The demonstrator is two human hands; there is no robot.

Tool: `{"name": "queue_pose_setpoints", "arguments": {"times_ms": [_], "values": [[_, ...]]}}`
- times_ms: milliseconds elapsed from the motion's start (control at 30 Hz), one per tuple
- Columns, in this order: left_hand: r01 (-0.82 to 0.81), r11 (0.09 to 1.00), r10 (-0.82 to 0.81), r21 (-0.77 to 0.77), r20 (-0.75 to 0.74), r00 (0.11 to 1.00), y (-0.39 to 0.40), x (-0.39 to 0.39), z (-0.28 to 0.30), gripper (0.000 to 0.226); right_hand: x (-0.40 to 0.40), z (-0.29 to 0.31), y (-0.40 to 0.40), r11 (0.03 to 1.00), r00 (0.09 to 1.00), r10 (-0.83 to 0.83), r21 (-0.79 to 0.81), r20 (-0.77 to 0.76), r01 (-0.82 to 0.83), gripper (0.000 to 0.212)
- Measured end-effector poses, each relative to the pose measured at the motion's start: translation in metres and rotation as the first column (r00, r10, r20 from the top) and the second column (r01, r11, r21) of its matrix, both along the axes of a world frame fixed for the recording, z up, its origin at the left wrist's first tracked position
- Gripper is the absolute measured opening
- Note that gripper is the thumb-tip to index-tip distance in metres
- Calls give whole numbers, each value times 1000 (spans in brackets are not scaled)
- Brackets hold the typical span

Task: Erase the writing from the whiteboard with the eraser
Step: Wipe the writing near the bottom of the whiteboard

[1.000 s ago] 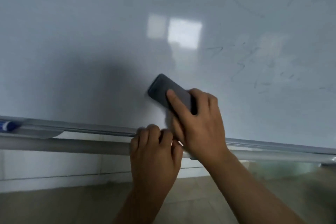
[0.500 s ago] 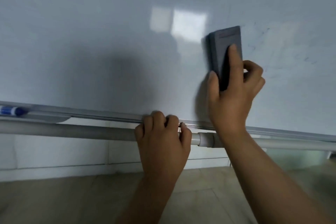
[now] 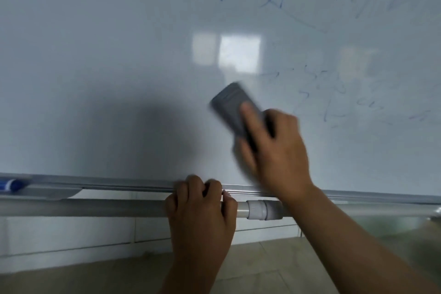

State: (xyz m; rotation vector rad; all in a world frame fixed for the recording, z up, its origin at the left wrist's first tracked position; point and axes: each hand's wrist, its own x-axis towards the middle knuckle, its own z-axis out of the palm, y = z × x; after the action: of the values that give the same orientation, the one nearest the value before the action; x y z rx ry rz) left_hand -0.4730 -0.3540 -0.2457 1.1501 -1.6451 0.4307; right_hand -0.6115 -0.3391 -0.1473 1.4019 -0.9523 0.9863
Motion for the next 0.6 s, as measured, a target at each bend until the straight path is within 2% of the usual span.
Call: {"name": "queue_pose_setpoints", "arguments": {"times_ms": [33, 67, 100, 133, 200, 233, 267, 300, 333, 367, 400, 433, 467, 500, 533, 567, 600], "values": [[4, 1000, -4, 1, -5, 1000, 1, -1, 0, 22, -3, 8, 1, 997, 973, 56, -55, 222, -44, 52], [4, 1000, -4, 6, -8, 1000, 1, -1, 1, 23, 0, 12, 1, 990, 909, 125, -106, 397, -90, 54], [1, 1000, -1, 13, -12, 1000, 2, -2, 1, 24, 7, 11, 1, 986, 878, 156, -131, 452, -108, 55], [-2, 1000, 2, 22, -17, 1000, 2, -2, 1, 24, 16, 5, -2, 988, 905, 143, -112, 401, -107, 55], [0, 999, 1, 33, -22, 1000, 2, -1, 1, 24, 27, -10, -7, 996, 995, 94, 6, 43, -94, 52], [4, 999, -3, 33, -25, 1000, 2, -1, 0, 24, 23, -12, -5, 997, 989, 61, 47, -131, -55, 50], [9, 999, -8, 32, -31, 999, 3, -1, 0, 24, 13, -6, -3, 999, 979, 29, 47, -201, -20, 49], [14, 999, -13, 36, -38, 999, 3, -1, 0, 24, 3, -1, -2, 1000, 990, 12, 16, -137, -10, 49], [17, 999, -15, 44, -42, 999, 3, -2, 0, 24, -5, 5, -2, 999, 998, 35, -36, 54, -33, 50], [16, 998, -13, 53, -43, 999, 3, -2, 0, 24, -6, 11, 0, 993, 951, 100, -92, 293, -76, 52], [13, 998, -11, 60, -45, 999, 3, -3, 0, 25, -3, 13, 0, 986, 878, 152, -136, 454, -100, 54], [10, 998, -7, 64, -48, 999, 3, -2, -1, 25, 4, 11, -1, 985, 854, 163, -137, 495, -108, 55], [9, 998, -5, 66, -55, 998, 3, -2, -1, 24, 13, 6, -3, 989, 903, 142, -96, 405, -112, 55], [8, 998, -4, 66, -62, 998, 3, -2, -2, 24, 19, -1, -4, 994, 973, 113, -25, 201, -110, 54], [6, 998, -2, 69, -66, 998, 3, -2, -2, 23, 17, -6, -3, 997, 997, 69, 33, -34, -68, 51], [4, 997, 1, 73, -69, 998, 3, -2, -2, 24, 8, -1, 0, 999, 983, 28, 44, -183, -20, 49], [4, 997, 2, 78, -68, 998, 3, -4, -2, 24, -5, 5, 2, 1000, 985, 5, 24, -171, -1, 49]]}}
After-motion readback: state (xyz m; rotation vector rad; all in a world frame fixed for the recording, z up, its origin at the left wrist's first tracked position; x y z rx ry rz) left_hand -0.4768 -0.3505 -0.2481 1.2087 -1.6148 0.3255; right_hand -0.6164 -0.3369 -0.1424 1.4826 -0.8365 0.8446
